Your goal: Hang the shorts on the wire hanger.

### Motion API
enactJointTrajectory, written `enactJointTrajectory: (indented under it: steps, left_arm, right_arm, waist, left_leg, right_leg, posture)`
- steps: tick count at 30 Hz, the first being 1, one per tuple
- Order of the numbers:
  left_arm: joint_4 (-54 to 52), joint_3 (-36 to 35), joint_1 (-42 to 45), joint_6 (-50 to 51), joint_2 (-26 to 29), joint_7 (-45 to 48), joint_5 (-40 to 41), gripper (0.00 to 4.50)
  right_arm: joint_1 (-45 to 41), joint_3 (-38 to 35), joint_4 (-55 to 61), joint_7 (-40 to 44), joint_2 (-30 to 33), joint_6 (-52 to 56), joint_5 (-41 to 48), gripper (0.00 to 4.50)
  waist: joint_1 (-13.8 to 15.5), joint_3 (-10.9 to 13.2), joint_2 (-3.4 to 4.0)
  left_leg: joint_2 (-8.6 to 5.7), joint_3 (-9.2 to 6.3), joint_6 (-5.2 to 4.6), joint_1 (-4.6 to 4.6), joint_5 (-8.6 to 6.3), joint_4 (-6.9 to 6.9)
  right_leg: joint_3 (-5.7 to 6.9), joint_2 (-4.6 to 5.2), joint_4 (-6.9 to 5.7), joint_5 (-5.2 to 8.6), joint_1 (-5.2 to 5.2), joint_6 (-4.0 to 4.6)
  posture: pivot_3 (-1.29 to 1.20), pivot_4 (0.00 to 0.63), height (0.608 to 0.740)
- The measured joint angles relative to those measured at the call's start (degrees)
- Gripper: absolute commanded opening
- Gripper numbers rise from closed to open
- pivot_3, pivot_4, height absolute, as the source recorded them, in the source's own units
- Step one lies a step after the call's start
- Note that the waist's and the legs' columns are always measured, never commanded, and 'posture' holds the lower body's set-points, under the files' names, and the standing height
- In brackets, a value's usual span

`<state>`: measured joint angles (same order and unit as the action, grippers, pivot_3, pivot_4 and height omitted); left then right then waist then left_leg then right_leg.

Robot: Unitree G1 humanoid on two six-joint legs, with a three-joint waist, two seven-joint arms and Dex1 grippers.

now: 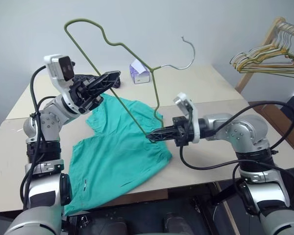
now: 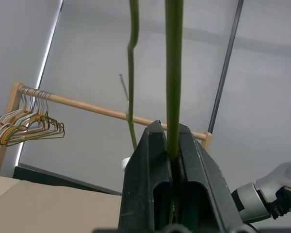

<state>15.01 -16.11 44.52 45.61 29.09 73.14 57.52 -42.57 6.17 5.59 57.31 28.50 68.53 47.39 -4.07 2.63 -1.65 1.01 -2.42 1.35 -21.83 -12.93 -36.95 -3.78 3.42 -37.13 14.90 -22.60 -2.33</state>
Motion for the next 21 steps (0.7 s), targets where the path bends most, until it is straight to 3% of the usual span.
enactJointTrajectory:
  steps: [7,12,15,21]
  left_arm:
    - [0.0,3.8,-2.1,-0.5,0.3,-0.7,-5.5,2.81]
    - [1.0,12.1,-3.9,-2.8,5.0,-2.3,-16.8,4.37]
    - [3.0,15.0,-6.3,-6.6,7.9,-2.5,-22.9,4.44]
    - [6.7,15.4,-11.2,-18.0,13.6,-4.5,-33.4,4.44]
  right_arm:
    - [0.0,-1.9,-0.6,-3.0,-1.2,0.0,1.0,0.0]
    - [0.0,-9.0,-0.9,-8.9,-4.7,-0.2,2.5,0.0]
    - [0.7,-12.3,-1.2,-11.5,-3.9,0.0,3.4,0.0]
    - [13.2,-13.5,1.3,-14.7,7.2,4.0,1.4,0.0]
  waist:
    - [0.0,0.0,0.0]
    - [-0.1,0.0,0.01]
    - [-0.1,0.0,0.02]
    - [0.8,0.0,0.02]
  left_leg:
    - [0.0,-0.01,0.0,-0.02,0.0,0.0]
    - [0.0,-0.01,0.0,0.01,0.0,0.01]
    - [0.01,-0.01,0.0,-0.11,0.0,0.01]
    - [-0.03,0.03,0.0,-0.5,0.0,-0.01]
  right_leg:
    - [0.0,0.0,-0.01,-0.01,-0.01,0.01]
    - [0.0,-0.01,-0.04,-0.01,-0.02,0.01]
    - [0.0,-0.01,-0.05,-0.02,-0.16,0.03]
    - [-0.01,0.07,-0.03,-0.02,-0.49,0.03]
  posture:
    - [-0.04,0.0,0.74]
    - [-0.04,0.0,0.74]
    - [-0.04,0.0,0.74]
    - [-0.03,0.0,0.74]
